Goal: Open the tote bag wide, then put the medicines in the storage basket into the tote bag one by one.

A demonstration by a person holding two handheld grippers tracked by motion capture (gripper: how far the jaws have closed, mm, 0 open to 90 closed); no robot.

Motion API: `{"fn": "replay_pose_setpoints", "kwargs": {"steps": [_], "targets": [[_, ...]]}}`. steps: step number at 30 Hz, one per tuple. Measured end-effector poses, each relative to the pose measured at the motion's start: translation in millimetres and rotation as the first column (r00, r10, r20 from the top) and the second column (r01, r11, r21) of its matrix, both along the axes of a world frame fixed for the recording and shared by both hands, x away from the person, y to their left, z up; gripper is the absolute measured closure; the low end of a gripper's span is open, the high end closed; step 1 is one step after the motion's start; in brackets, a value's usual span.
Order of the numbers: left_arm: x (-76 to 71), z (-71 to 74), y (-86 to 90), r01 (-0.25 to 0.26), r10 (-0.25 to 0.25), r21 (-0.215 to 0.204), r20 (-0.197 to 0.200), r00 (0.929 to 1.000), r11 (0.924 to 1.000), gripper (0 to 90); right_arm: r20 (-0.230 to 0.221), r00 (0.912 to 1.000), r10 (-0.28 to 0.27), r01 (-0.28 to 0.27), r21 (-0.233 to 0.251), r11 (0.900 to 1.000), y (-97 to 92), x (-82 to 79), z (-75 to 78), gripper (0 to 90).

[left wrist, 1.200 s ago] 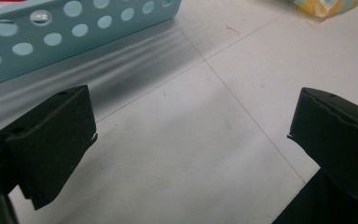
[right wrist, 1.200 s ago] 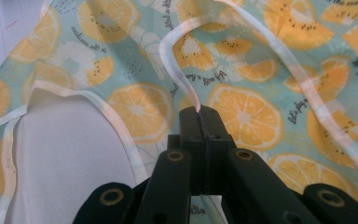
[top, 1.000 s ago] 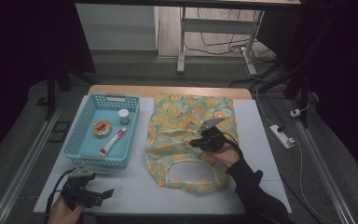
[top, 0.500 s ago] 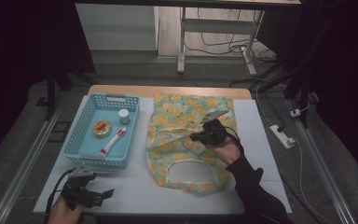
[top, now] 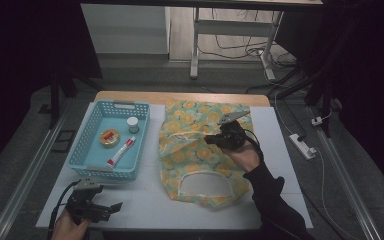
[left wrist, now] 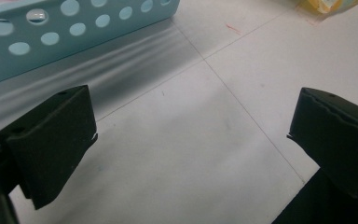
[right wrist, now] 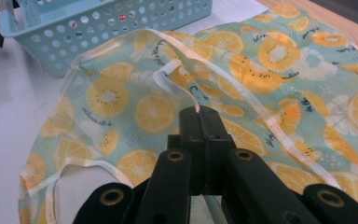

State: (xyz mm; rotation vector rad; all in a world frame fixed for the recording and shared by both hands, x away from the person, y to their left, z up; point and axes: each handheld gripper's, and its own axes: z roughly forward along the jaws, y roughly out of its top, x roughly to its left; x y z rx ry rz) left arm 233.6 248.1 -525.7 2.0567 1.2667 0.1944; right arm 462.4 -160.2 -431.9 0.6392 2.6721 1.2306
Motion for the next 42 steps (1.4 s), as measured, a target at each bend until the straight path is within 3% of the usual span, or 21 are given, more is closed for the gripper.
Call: {"fn": "replay_pose_setpoints", "kwargs": {"steps": [11,21,42], "targets": [[-0.1,-0.1,0.4,-0.001,0.001,-0.004,0.0,1.0,1.0,0.6,0.008,0.9999,-0.01,0.01,-0.017,0.9998,1.2,1.0,9.3,90.0],[-0.2,-0.1,1.1,-0.004,0.004,-0.01,0.0,1.0,0.9999,0.6,0.01,0.9996,-0.027,0.027,0.0,0.9996,-1.8,2.8,16.7,90.0],[-1.8,1.1,6.3,-0.052,0.053,-0.047,0.009,0.9986,0.9975,0.0,0.008,0.9992,-0.038,0.038,0.003,0.9993,-1.1,2.8,13.8,90.0]]}}
